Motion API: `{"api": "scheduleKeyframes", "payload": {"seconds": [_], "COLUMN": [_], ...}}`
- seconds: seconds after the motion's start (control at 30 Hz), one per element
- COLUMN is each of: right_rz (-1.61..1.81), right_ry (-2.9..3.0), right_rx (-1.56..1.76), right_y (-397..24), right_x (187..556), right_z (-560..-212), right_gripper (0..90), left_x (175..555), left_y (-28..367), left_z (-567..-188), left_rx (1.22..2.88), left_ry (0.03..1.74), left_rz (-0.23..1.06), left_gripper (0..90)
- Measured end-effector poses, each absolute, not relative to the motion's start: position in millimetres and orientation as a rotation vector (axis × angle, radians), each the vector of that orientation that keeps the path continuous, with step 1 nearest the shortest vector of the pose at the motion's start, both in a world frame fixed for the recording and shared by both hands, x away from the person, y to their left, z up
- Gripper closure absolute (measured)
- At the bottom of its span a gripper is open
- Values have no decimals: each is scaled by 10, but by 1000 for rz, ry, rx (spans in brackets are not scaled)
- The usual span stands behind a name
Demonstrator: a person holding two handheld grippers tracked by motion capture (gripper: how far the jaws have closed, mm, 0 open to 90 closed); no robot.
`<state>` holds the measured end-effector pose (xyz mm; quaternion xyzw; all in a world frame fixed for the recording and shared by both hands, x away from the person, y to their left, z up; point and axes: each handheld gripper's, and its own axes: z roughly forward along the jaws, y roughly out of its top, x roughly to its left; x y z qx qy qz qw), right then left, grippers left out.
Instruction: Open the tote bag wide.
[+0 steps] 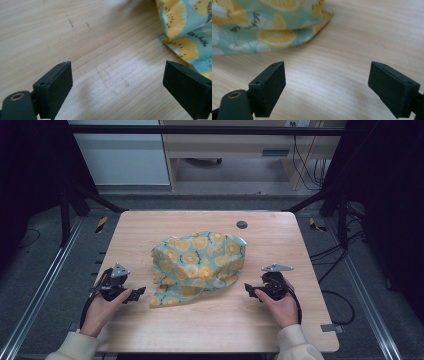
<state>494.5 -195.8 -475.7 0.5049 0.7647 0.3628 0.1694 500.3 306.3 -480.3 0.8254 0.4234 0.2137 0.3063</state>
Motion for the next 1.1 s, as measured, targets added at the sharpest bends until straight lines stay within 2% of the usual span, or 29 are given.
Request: {"api": "scheduleKeyframes", "payload": {"seconds": [0.1, 0.3, 0.33, 0.57, 0.97, 1.1], "right_rz": [1027, 1034, 1033, 1002, 1000, 1003], "right_ry": [2176, 2205, 2219, 2257, 2302, 2328], "right_rx": [1407, 1316, 1275, 1190, 1162, 1176], "right_y": [-1911, -1780, -1708, -1465, -1166, -1094], "right_x": [4993, 5199, 5286, 5535, 5939, 6062], "right_z": [-4689, -4349, -4198, -3879, -3737, -3758], "right_gripper": [150, 178, 186, 198, 233, 301], "left_x": [5008, 5020, 5028, 5016, 5022, 5012], "left_y": [3065, 3075, 3068, 3067, 3061, 3049], "left_z": [-4815, -4838, -4859, -4850, -4852, -4848], "left_rx": [2216, 2239, 2251, 2264, 2278, 2281], "left_ry": [1115, 1140, 1151, 1164, 1162, 1154], "left_rz": [579, 577, 566, 570, 565, 564], "left_gripper": [87, 89, 90, 94, 100, 112]}}
